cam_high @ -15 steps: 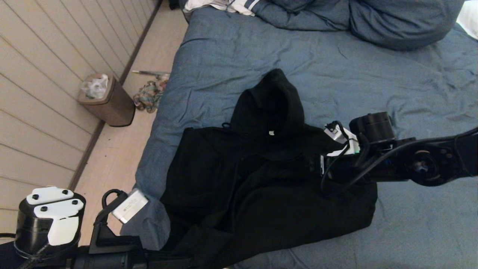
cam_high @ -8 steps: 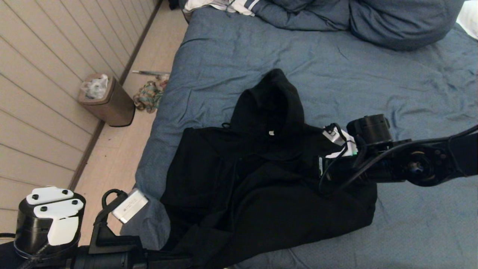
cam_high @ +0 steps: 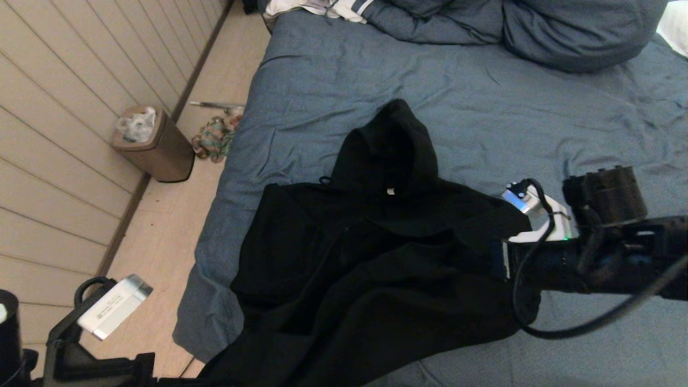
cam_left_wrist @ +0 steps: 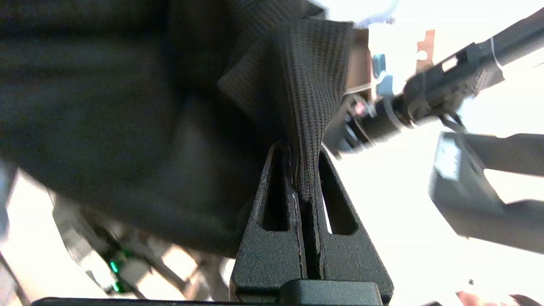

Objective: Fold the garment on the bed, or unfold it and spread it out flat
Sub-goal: Unfold the black sweatshirt

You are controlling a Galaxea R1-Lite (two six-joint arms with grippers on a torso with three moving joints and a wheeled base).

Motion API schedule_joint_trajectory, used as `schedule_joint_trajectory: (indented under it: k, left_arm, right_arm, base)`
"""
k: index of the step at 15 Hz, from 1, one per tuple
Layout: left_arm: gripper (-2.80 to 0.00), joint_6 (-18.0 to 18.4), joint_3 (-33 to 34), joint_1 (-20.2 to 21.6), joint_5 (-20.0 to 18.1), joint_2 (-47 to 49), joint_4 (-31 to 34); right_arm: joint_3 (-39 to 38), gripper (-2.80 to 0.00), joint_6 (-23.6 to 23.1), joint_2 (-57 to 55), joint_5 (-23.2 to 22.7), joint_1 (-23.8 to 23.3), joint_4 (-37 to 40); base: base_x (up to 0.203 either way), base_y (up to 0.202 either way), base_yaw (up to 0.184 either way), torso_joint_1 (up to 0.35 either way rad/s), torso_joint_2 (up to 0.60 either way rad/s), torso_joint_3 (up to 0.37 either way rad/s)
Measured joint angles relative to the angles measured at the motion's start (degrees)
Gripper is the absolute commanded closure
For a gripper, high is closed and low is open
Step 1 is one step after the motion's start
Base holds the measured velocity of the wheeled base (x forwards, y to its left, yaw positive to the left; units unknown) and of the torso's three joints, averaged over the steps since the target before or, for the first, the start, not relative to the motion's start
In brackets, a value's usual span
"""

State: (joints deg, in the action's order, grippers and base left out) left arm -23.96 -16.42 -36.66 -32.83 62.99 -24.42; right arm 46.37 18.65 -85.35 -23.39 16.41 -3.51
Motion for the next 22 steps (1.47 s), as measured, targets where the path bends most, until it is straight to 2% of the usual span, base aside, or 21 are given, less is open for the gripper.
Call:
schedule_joint_trajectory:
  k: [2,4,7,11,12,13,17,22]
  left_arm:
    - [0.00,-0.44,0.67,0.00,-1.82,-4.21,5.56]
    - [0.00,-0.27,2.32,-0.05,-2.78,-6.37,5.96]
    - [0.00,0.03,6.01,-0.11,-6.21,-7.23,5.95]
    - [0.00,0.58,8.02,-0.38,-7.43,-6.63,5.82]
    - [-1.78,1.06,8.40,-0.39,-7.46,-6.51,5.77]
    - [-2.80,1.92,8.83,-0.44,-7.48,-6.43,5.71]
    - [-2.80,5.46,10.29,-0.63,-8.74,-8.06,5.55]
    - [-2.80,5.66,10.75,-0.79,-9.75,-11.03,5.82]
  right_arm:
    - [-4.06,0.00,-0.02,7.37,-0.01,0.98,3.96]
    - [-7.97,0.00,-0.04,14.15,0.21,1.53,8.40]
    - [-12.20,0.00,-0.71,21.43,0.55,1.81,17.49]
    - [-16.79,0.00,-3.45,24.40,0.82,1.87,18.11]
    - [-17.82,-2.80,-4.60,24.56,1.61,1.84,18.01]
    - [-18.66,-2.80,-5.67,24.69,2.91,1.81,17.97]
    - [-19.93,-2.80,-8.34,25.06,3.07,1.84,17.94]
    - [-19.65,-2.80,-9.83,27.12,2.95,1.70,17.90]
  base:
    - [0.000,0.000,0.000,0.000,0.00,0.000]
    - [0.000,0.000,0.000,0.000,0.00,0.000]
    - [0.000,0.000,0.000,0.000,0.00,0.000]
    - [0.000,0.000,0.000,0.000,0.00,0.000]
    - [0.000,0.000,0.000,0.000,0.00,0.000]
    - [0.000,0.000,0.000,0.000,0.00,0.000]
    - [0.000,0.000,0.000,0.000,0.00,0.000]
    - [0.000,0.000,0.000,0.000,0.00,0.000]
